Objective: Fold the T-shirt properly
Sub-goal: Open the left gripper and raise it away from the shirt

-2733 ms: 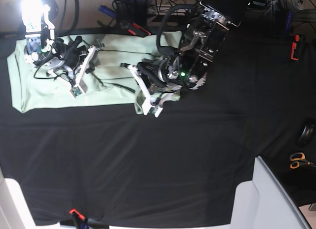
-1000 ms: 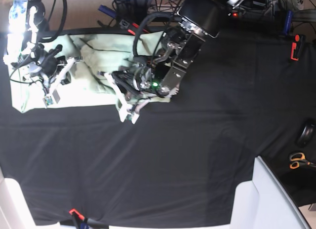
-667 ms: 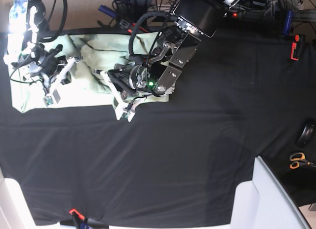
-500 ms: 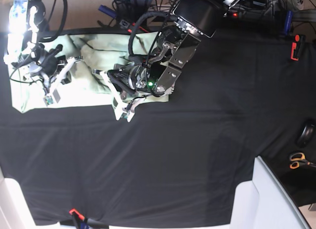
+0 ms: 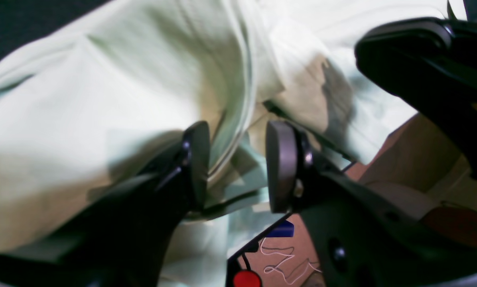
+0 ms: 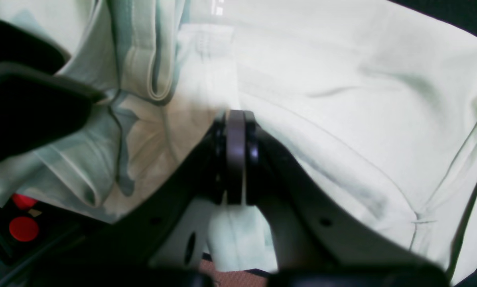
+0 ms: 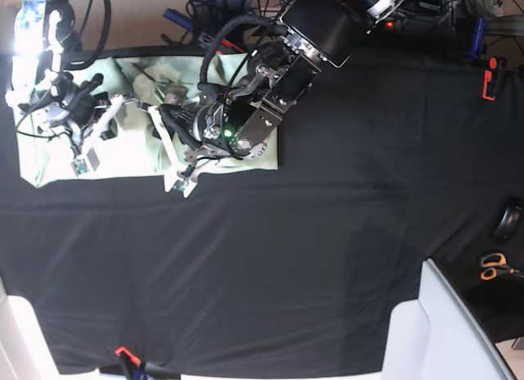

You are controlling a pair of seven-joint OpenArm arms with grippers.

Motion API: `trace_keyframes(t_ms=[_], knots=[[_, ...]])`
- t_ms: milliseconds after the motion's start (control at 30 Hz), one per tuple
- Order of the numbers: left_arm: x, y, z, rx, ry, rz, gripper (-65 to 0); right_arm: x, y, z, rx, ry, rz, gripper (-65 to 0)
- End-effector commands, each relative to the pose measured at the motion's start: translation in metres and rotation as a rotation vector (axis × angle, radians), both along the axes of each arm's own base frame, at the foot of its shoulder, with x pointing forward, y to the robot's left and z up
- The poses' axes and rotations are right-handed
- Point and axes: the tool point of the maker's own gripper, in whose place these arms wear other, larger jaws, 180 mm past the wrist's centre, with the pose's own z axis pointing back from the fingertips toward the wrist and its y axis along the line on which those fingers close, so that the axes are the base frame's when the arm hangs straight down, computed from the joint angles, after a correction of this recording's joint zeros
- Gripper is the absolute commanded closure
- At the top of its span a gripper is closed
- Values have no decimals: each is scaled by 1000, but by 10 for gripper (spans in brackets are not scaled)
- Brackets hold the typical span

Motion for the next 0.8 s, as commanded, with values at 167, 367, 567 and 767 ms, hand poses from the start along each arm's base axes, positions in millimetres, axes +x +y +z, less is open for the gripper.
trace_keyframes(t_ms=[167,367,567,767], knots=[[31,-10,61,-110,-169,10,-237,7,0,7,2,-33,8,0],[53,72,66,1,-187,118,-198,3,19,6,-4,-6,87,0],[35,211,39,185,-143,342,0,-5,79,35,-2,-81,332,0],[-10,344,25,385,-68,576,0,-21,131,42,48,-94,476,0]])
